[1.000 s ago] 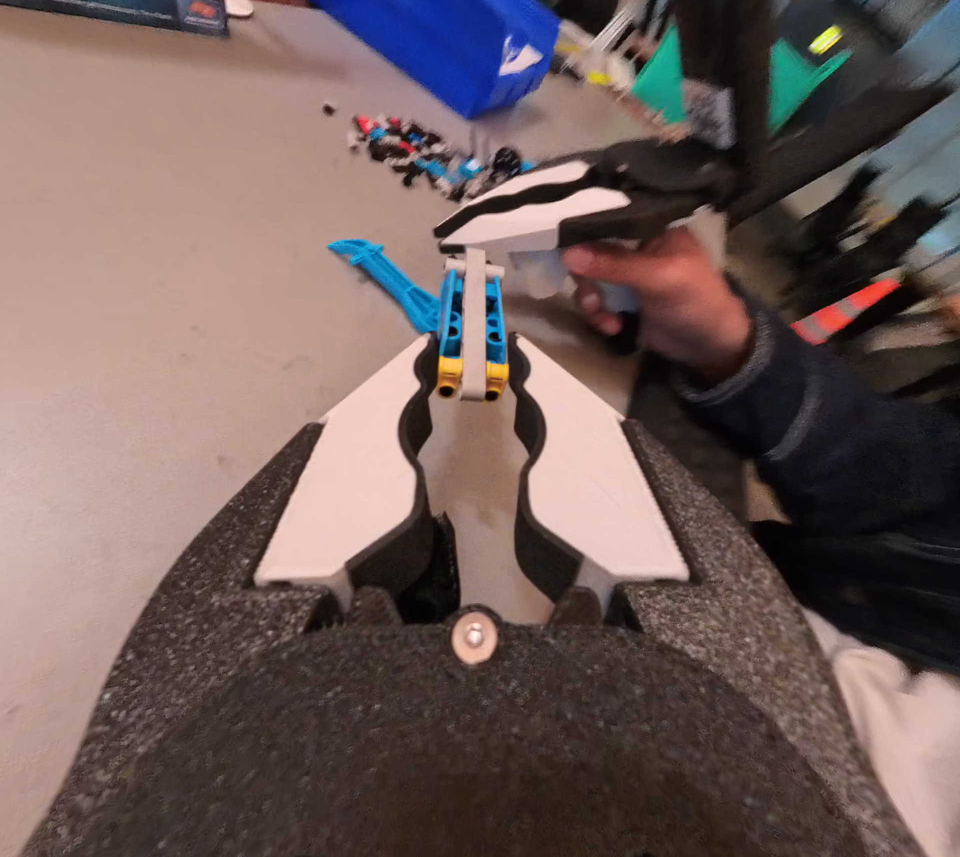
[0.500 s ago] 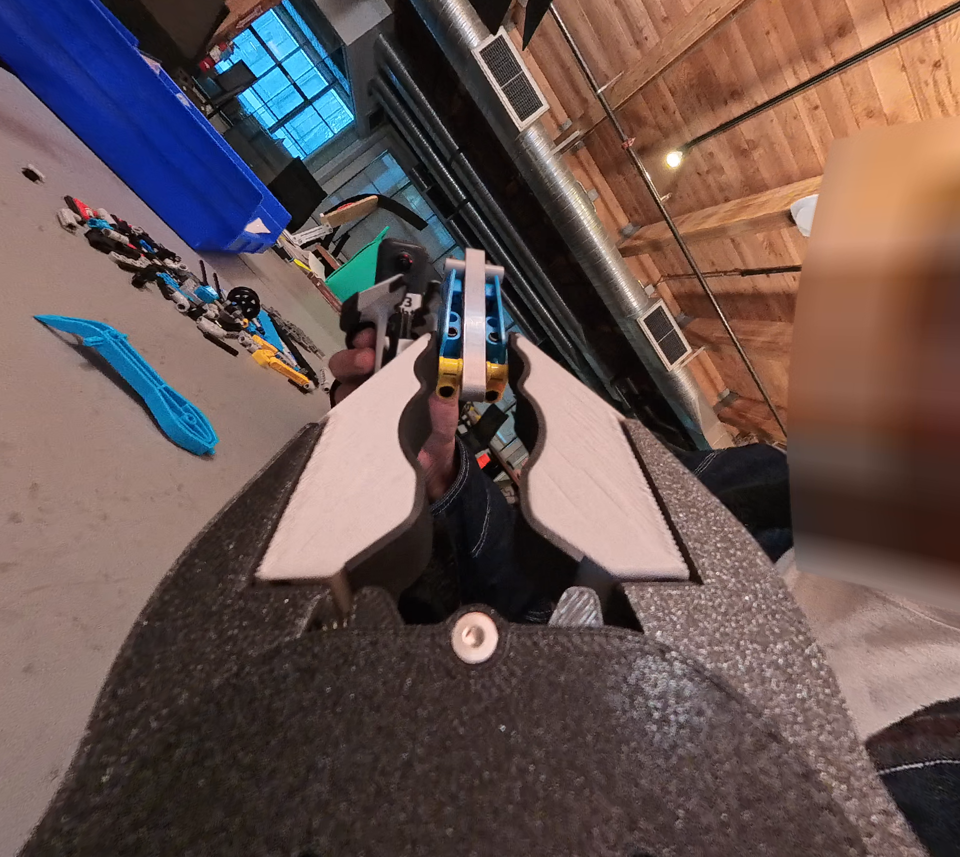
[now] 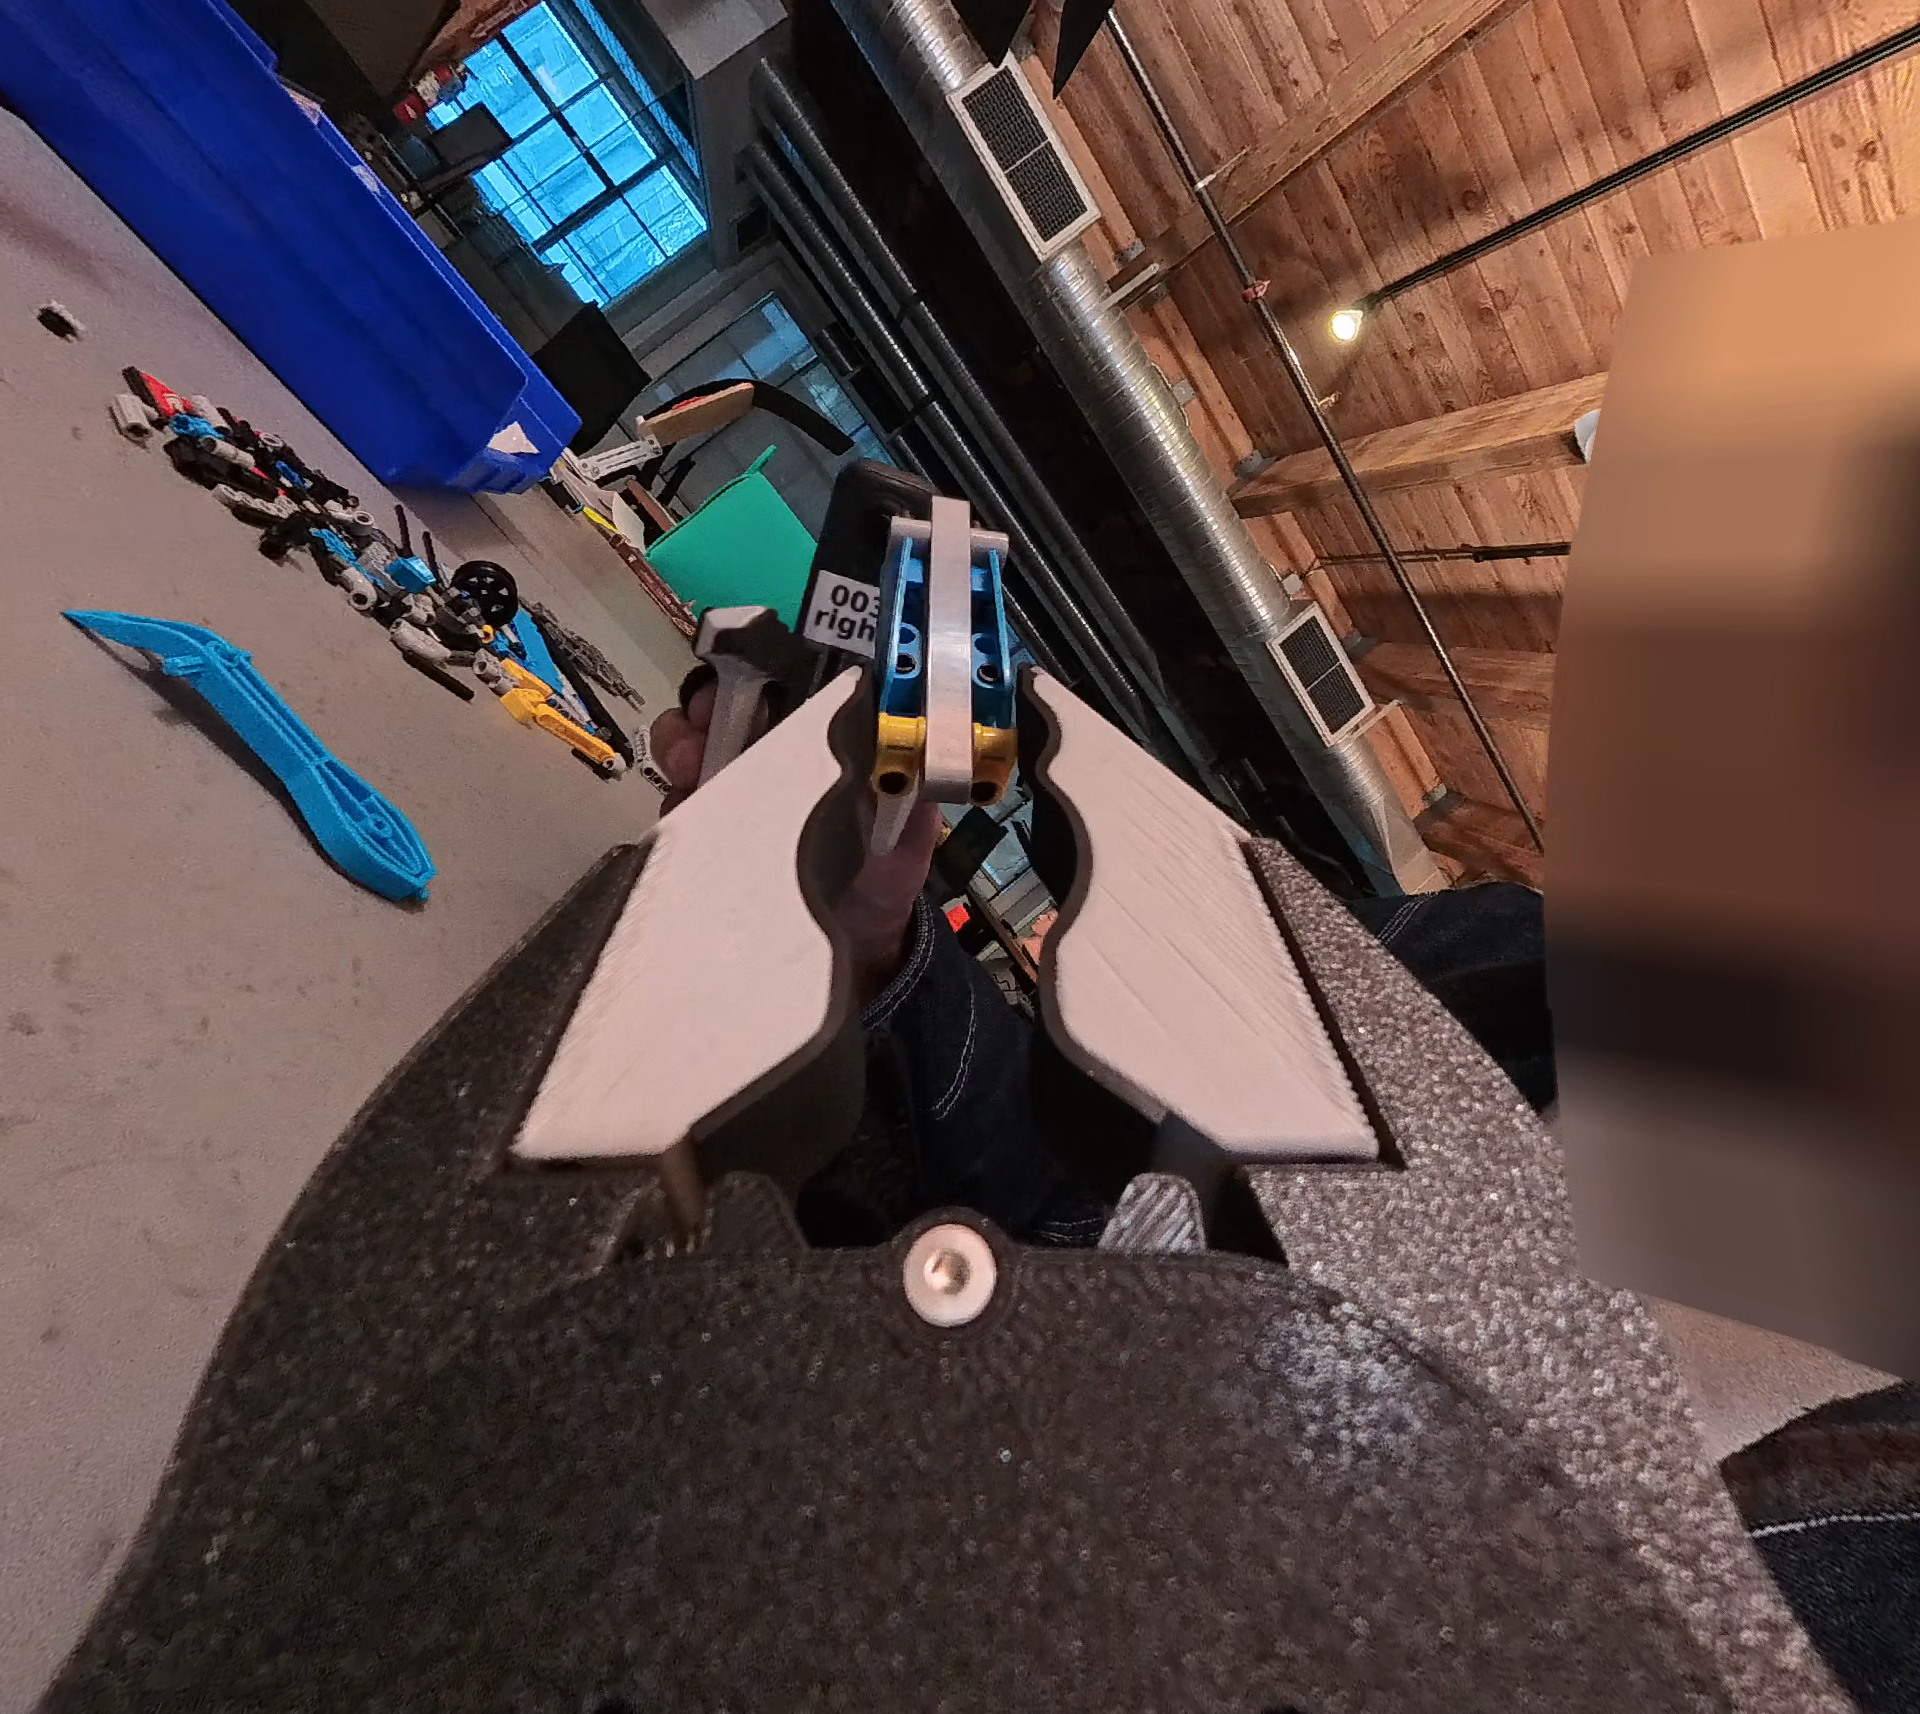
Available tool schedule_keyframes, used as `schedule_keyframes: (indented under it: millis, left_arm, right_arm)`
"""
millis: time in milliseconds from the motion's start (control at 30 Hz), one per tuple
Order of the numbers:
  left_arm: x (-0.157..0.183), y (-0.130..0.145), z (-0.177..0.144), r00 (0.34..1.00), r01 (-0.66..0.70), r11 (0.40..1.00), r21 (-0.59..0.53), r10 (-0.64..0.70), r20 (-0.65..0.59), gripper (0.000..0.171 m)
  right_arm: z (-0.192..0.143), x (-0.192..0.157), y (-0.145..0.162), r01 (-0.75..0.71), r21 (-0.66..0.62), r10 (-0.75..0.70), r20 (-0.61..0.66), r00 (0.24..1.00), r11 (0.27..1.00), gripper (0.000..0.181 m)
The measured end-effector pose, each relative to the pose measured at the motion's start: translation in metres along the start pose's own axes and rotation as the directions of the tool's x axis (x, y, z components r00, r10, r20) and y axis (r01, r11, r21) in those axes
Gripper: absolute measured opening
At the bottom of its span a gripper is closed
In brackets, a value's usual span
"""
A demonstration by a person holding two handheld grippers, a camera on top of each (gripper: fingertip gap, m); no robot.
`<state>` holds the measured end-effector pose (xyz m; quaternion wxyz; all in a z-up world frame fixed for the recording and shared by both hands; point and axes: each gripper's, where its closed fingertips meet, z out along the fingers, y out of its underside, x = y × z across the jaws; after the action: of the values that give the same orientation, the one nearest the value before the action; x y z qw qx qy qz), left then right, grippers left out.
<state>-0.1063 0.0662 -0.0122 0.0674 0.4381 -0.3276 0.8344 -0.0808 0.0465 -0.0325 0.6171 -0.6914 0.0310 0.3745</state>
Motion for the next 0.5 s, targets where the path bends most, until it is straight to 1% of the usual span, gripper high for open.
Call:
schedule_keyframes:
  millis: [367, 500]
  left_arm:
    - [-0.0022, 0.0069, 0.0035, 1.0, 0.0, 0.999, -0.037, 0.0, 0.011, 0.025]
    - [0.0006, 0.0057, 0.0025, 0.998, 0.051, 0.998, -0.027, -0.052, -0.03, 0.025]
  right_arm:
    - [0.0049, -0.0065, 0.0072, 0.015, -0.043, -0.014, 0.027, 1.0, 0.999, 0.043]
    - [0.0021, -0.0066, 0.0011, 0.044, -0.016, -0.044, 0.011, 0.999, 0.999, 0.041]
